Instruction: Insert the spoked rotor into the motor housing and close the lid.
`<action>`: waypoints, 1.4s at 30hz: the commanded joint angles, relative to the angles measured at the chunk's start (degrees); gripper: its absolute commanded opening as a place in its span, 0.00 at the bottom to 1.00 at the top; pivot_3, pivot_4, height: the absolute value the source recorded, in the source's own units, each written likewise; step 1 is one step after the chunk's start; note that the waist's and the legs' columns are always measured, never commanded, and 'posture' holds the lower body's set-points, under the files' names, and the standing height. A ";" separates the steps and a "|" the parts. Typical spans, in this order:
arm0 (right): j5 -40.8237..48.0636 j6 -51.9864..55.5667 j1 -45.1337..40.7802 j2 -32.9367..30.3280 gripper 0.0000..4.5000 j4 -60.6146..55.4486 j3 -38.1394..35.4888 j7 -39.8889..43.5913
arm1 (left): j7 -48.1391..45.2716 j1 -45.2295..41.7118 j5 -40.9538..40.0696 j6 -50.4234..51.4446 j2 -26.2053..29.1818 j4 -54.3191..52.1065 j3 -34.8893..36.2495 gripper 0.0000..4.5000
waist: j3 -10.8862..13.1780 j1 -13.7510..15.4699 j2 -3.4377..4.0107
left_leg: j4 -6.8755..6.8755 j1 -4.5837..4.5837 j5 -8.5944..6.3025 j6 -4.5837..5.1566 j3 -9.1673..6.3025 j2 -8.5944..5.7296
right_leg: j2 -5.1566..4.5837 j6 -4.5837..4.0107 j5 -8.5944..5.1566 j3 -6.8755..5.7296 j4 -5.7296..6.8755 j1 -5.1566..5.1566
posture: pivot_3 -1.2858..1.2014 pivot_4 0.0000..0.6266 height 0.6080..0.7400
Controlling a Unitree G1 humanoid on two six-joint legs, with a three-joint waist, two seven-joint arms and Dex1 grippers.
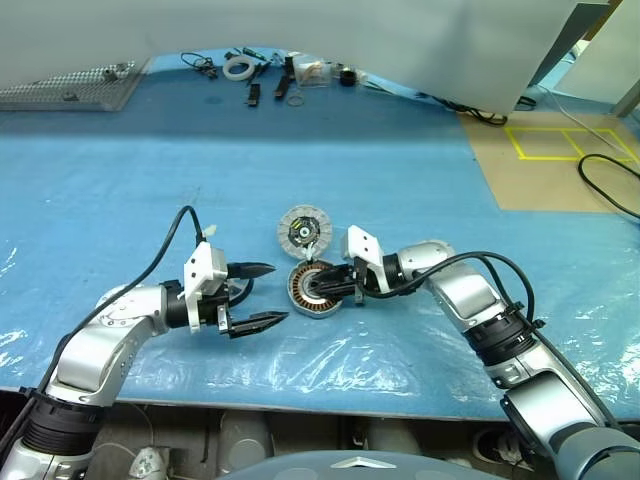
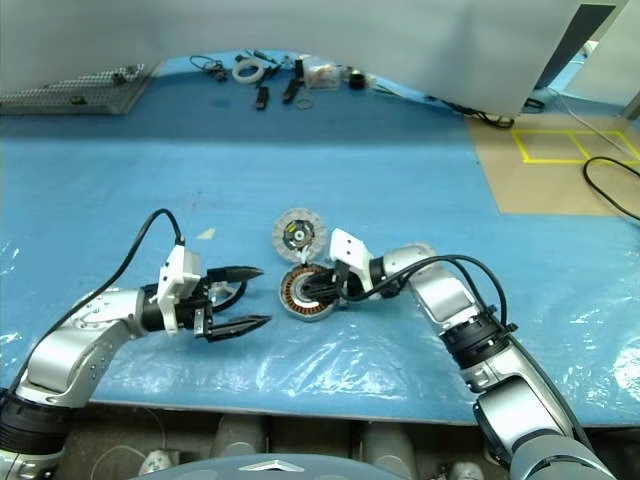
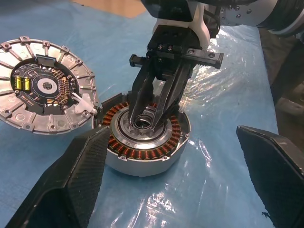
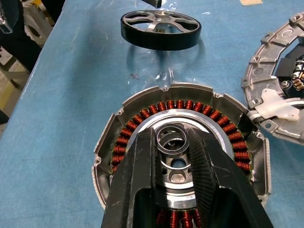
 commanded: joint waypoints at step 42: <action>-2.67 -3.00 -1.03 -0.34 0.15 0.14 -0.43 2.49 | 1.27 -0.07 -0.18 -0.19 0.11 -1.42 -0.46 1.00 | 0.00 0.01 0.00 | 0.01 0.00 0.00 0.00 0.00 0.01 | 0.00 -0.01 0.00 0.00 0.01 0.00 | 0.52 0.24 1.00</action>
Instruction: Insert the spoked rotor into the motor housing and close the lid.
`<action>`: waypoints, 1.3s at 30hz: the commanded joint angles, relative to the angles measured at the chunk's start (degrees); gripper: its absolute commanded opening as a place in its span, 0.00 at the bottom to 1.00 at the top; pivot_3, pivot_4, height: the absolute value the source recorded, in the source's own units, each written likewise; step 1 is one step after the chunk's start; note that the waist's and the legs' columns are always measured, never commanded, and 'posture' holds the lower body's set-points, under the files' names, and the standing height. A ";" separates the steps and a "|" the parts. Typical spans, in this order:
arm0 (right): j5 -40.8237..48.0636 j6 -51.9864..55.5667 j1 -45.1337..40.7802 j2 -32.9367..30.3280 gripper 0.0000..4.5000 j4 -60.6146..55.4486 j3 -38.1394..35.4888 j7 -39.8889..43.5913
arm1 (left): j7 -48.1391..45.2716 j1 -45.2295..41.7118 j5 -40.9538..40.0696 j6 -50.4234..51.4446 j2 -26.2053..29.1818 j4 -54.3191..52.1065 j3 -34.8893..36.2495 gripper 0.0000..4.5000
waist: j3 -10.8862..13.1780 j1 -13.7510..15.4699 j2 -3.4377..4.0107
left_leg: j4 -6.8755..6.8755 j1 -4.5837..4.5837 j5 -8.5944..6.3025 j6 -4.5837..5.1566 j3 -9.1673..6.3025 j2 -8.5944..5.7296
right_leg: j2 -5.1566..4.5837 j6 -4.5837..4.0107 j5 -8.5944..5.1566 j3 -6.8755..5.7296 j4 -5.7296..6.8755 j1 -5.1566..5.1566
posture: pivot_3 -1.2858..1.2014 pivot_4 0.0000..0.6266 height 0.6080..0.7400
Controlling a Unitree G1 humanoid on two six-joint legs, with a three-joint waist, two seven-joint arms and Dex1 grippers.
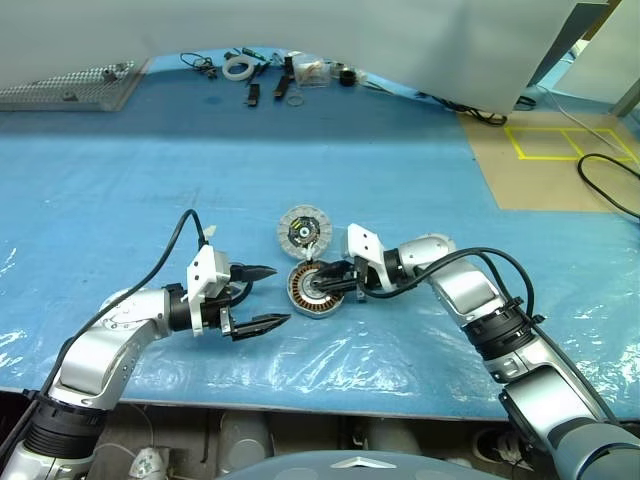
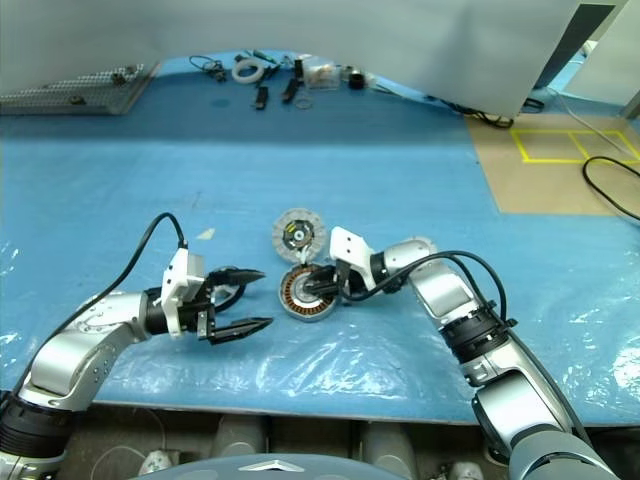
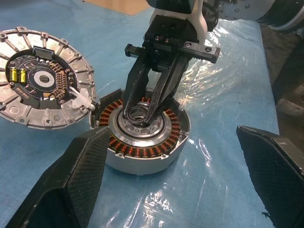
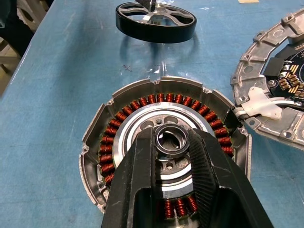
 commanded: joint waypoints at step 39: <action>5.95 6.74 -1.12 0.08 0.76 -7.31 -5.38 1.45 | 0.10 -0.59 -0.08 -0.07 0.26 -1.09 0.20 1.00 | 0.00 0.01 0.00 | 0.07 0.10 0.00 0.01 0.00 0.02 | 0.00 -0.05 -0.02 0.01 0.01 0.11 | 0.52 0.24 1.00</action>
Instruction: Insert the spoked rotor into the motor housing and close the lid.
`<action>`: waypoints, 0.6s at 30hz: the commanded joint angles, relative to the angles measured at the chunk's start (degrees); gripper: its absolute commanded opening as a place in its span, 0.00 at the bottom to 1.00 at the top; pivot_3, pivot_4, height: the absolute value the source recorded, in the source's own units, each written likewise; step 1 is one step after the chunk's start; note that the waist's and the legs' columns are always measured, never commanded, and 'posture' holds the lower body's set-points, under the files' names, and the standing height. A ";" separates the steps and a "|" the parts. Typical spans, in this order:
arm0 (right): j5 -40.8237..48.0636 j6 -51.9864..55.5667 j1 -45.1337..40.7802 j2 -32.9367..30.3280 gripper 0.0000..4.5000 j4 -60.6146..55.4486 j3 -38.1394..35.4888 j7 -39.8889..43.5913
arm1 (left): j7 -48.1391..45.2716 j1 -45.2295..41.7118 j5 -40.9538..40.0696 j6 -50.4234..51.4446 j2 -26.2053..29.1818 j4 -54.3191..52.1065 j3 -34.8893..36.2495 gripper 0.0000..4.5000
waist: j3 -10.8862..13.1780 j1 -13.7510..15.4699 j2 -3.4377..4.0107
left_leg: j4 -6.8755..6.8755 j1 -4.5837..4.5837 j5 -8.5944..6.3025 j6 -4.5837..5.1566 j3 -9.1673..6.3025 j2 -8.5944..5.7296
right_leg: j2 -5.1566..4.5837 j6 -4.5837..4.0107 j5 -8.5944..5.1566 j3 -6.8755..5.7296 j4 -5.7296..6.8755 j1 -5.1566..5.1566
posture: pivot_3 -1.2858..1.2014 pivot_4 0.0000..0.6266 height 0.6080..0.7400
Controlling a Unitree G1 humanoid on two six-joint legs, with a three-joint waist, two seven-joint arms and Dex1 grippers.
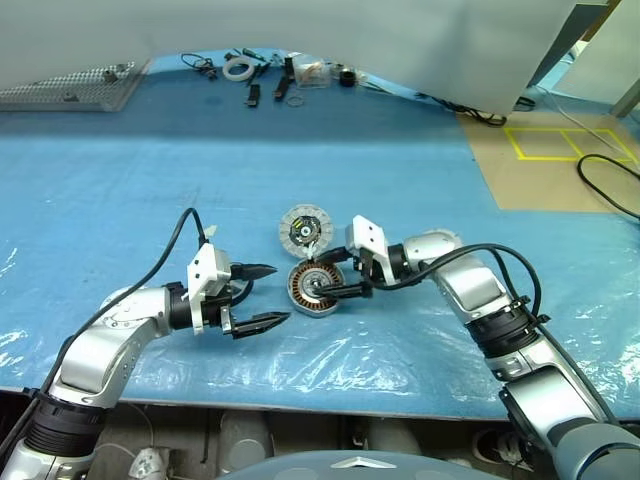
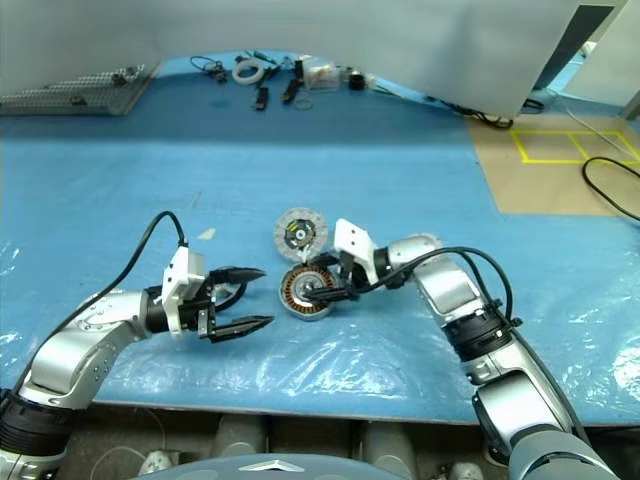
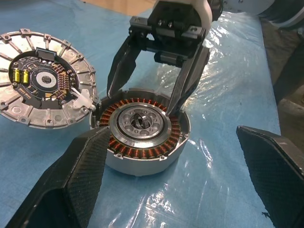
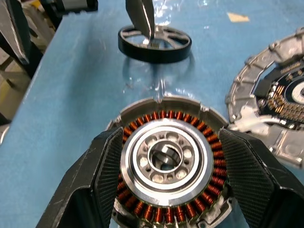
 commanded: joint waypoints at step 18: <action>-1.26 -2.26 -1.85 2.97 0.00 2.84 1.66 -1.62 | -0.09 0.95 0.38 -0.85 0.49 -1.28 0.15 1.00 | 0.00 0.00 0.00 | -0.01 0.00 0.00 0.00 0.00 0.02 | 0.00 0.00 0.00 -0.01 -0.01 0.00 | 0.52 0.24 1.00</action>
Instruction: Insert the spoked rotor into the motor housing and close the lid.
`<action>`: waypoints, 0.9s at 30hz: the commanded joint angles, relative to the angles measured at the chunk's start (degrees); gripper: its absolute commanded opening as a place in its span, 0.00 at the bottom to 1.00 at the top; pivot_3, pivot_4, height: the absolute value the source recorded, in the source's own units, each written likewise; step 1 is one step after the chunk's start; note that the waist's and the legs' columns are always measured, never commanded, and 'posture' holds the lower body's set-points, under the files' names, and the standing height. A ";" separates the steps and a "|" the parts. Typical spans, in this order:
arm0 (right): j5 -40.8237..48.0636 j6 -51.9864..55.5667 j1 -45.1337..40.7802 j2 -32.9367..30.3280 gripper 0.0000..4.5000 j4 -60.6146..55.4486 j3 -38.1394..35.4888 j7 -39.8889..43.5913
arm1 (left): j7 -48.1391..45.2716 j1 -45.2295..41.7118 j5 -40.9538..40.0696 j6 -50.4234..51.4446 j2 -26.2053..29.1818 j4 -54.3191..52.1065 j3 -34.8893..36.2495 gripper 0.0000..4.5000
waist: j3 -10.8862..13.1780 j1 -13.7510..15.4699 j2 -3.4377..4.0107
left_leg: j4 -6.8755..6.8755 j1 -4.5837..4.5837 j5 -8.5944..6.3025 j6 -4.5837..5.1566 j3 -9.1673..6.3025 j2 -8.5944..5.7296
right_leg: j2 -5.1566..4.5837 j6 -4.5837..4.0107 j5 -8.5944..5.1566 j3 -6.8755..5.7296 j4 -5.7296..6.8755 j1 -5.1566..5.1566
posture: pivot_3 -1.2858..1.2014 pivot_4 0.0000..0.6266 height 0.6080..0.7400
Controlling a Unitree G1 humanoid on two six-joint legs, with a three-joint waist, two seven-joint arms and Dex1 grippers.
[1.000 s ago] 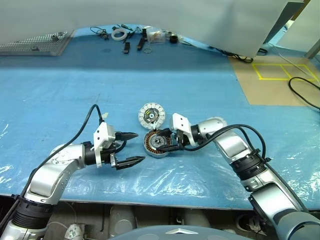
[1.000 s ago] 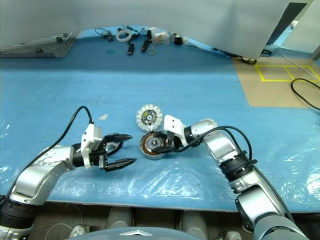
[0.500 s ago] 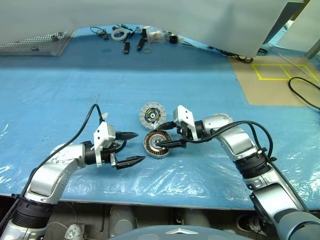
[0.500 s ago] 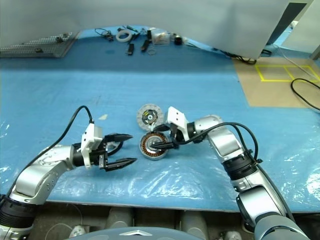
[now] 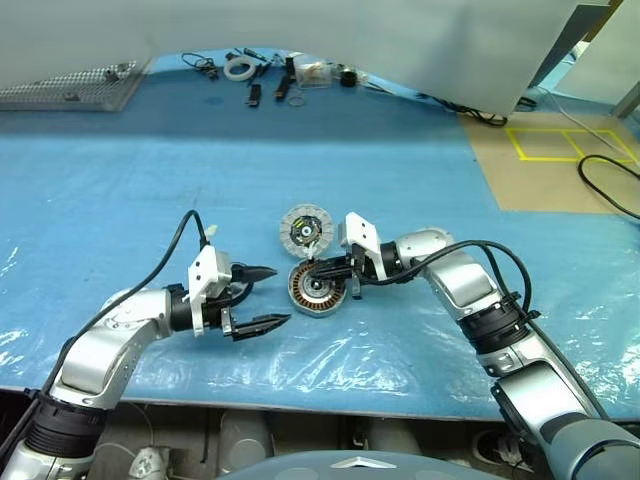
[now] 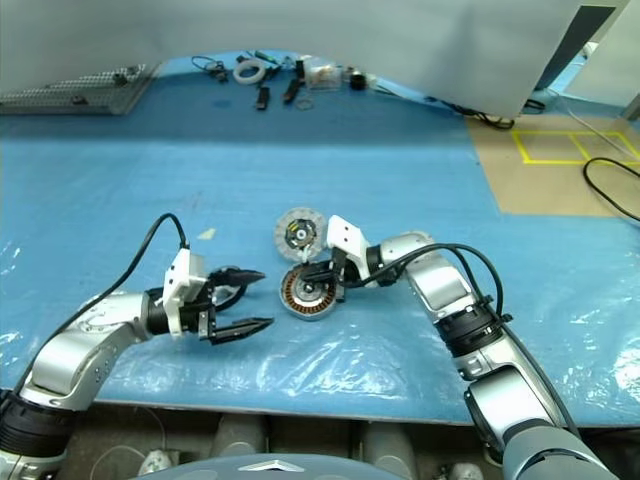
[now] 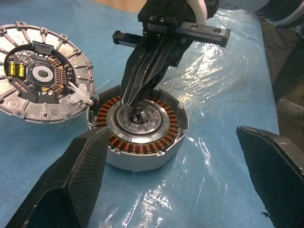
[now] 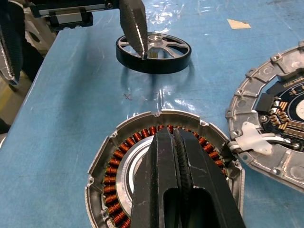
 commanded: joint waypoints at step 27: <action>-3.75 -3.40 -0.95 -0.90 0.00 1.48 2.11 1.02 | -0.37 -0.35 0.66 -1.03 -0.09 -0.70 -0.16 1.00 | 0.00 -0.04 0.00 | 0.00 0.00 0.00 0.00 0.00 -0.01 | 0.00 0.00 0.00 0.00 0.00 0.00 | 0.52 0.24 1.00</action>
